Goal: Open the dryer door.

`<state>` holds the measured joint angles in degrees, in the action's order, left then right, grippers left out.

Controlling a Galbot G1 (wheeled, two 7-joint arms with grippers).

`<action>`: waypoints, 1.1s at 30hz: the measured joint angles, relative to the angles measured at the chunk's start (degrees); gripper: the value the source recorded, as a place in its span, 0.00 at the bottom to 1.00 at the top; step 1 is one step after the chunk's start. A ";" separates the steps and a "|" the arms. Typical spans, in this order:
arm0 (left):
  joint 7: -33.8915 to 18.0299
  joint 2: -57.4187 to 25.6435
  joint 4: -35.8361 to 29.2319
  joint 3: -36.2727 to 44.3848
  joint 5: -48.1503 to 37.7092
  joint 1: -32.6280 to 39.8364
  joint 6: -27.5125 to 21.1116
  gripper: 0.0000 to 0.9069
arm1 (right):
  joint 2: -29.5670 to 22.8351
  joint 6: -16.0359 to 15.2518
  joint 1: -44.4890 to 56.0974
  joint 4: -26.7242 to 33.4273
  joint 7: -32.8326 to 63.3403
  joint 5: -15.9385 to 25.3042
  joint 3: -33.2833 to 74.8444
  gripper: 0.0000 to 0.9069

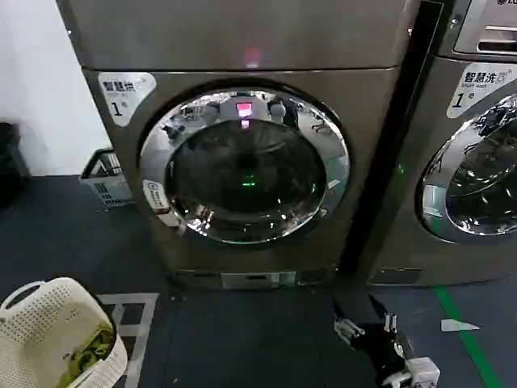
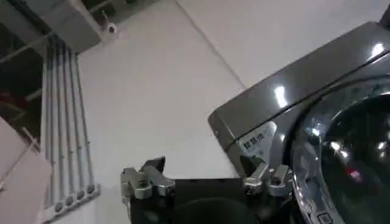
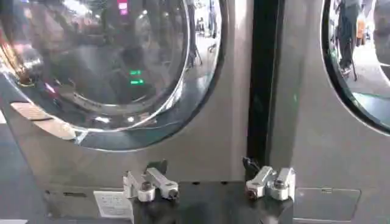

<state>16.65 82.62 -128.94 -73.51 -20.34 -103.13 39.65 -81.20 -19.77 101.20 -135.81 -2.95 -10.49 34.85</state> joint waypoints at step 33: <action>0.30 0.61 -2.80 1.82 1.39 -0.73 -0.39 1.00 | 19.03 8.39 -20.99 9.45 1.01 -9.01 -9.44 1.00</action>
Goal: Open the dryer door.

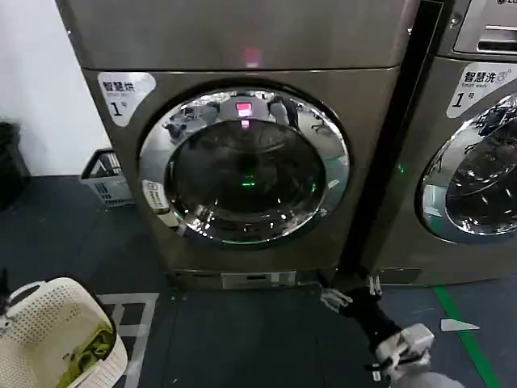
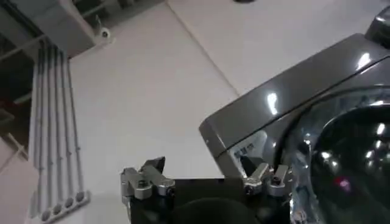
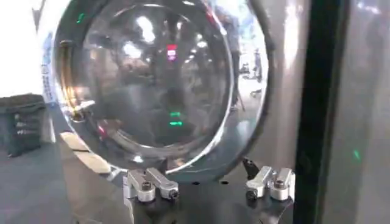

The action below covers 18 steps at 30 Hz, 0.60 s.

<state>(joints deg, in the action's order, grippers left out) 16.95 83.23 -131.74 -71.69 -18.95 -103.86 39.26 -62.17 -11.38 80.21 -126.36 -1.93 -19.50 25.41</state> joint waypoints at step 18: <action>0.21 0.47 0.12 0.41 0.60 0.10 0.00 1.00 | 5.03 0.25 -12.34 7.76 -1.04 -2.25 -10.12 1.00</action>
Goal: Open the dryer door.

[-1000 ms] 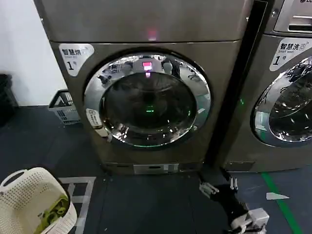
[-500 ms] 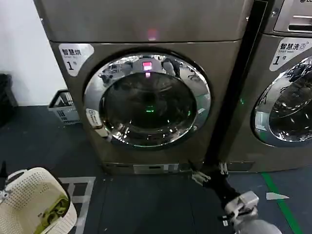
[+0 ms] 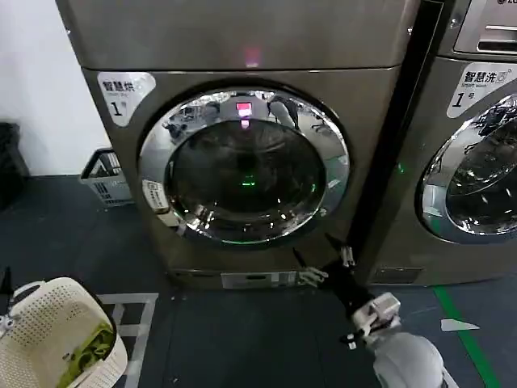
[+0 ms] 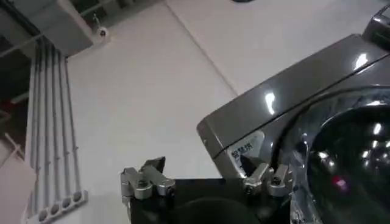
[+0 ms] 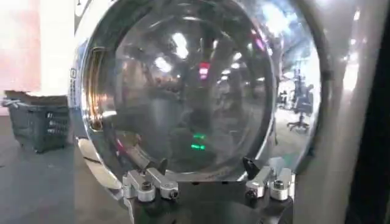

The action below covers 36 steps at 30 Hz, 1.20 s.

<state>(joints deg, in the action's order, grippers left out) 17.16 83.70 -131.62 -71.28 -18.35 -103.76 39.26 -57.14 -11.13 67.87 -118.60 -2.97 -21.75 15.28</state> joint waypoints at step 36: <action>0.26 1.71 -1.67 0.79 2.42 -0.51 0.23 1.00 | -3.49 -0.62 -32.13 15.01 0.75 -5.11 -24.01 1.00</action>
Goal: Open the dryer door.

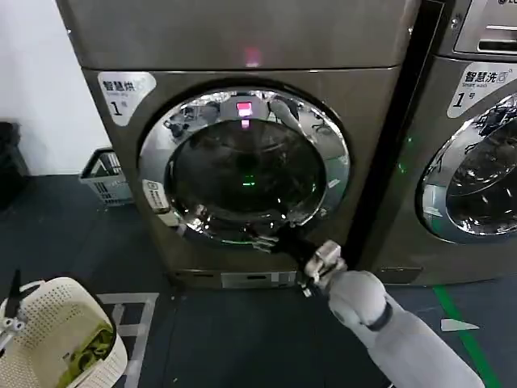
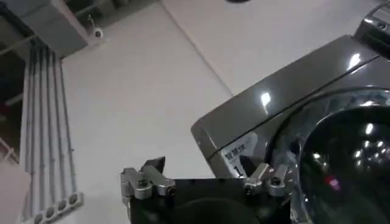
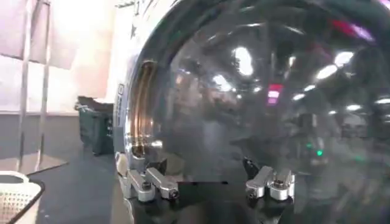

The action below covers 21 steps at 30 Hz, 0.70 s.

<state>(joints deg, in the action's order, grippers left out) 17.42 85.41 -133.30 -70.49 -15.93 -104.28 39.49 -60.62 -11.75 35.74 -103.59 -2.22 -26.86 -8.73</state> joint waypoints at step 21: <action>0.02 0.44 -0.19 0.07 0.63 -0.07 0.07 1.00 | -6.19 -0.66 -7.97 7.43 -0.16 0.03 -5.53 1.00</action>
<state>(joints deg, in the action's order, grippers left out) 17.45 85.85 -133.49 -70.41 -15.30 -104.35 39.56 -66.82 -12.41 27.77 -96.16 -2.38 -26.83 -14.27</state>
